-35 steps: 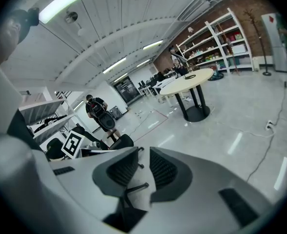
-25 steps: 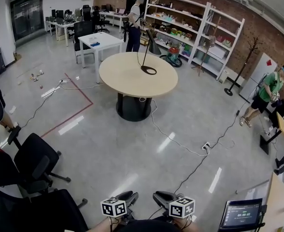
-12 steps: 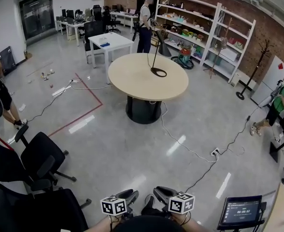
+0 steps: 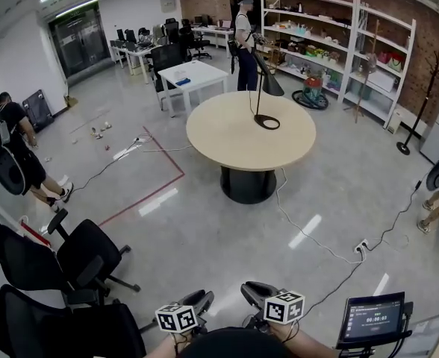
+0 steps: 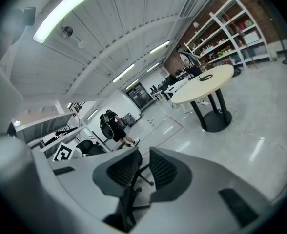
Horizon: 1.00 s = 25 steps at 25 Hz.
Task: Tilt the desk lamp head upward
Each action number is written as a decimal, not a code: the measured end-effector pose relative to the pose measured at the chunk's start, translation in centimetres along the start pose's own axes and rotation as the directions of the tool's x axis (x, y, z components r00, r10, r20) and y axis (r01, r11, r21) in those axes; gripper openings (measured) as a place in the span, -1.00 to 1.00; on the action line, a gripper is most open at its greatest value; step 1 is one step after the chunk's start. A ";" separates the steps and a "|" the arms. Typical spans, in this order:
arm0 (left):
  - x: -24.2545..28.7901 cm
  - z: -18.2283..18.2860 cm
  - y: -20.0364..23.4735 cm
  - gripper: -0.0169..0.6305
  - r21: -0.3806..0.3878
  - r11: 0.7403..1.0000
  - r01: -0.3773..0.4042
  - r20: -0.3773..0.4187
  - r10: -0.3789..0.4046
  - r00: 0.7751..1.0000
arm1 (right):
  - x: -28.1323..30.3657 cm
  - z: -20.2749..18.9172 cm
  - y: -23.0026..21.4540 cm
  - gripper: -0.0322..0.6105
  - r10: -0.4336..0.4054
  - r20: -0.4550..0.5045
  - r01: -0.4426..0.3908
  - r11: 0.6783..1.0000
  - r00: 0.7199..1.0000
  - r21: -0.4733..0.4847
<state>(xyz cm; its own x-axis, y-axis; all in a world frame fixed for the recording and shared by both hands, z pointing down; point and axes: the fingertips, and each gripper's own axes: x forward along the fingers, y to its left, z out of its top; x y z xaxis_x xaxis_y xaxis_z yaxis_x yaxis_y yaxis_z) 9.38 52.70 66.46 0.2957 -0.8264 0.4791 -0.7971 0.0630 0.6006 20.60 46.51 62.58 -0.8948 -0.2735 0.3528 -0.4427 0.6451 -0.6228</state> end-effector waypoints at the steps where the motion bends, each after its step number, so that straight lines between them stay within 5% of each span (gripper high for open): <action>1: 0.3 0.7 -0.1 -0.50 -0.006 1.000 -0.002 0.011 0.002 1.000 | -0.1 0.5 -0.5 -0.67 -0.001 0.011 0.001 1.000 1.000 0.009; 17: 6.1 5.0 0.4 -0.50 -0.053 0.999 -0.008 -0.004 0.007 1.000 | 3.6 5.9 -5.3 -0.67 0.001 0.016 -0.002 0.998 1.000 0.055; 25: 8.8 12.3 5.3 -0.50 -0.047 0.998 0.050 -0.005 -0.050 0.999 | 9.5 10.3 -5.6 -0.67 -0.082 0.051 0.080 0.996 0.995 0.033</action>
<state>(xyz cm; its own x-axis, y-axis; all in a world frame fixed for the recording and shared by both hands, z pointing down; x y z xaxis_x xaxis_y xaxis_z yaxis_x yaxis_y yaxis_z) 1.23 38.88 65.98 0.3380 -0.8257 0.4516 -0.7557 0.0479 0.6532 13.99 32.91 62.21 -0.8574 -0.3615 0.3664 -0.5147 0.5972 -0.6151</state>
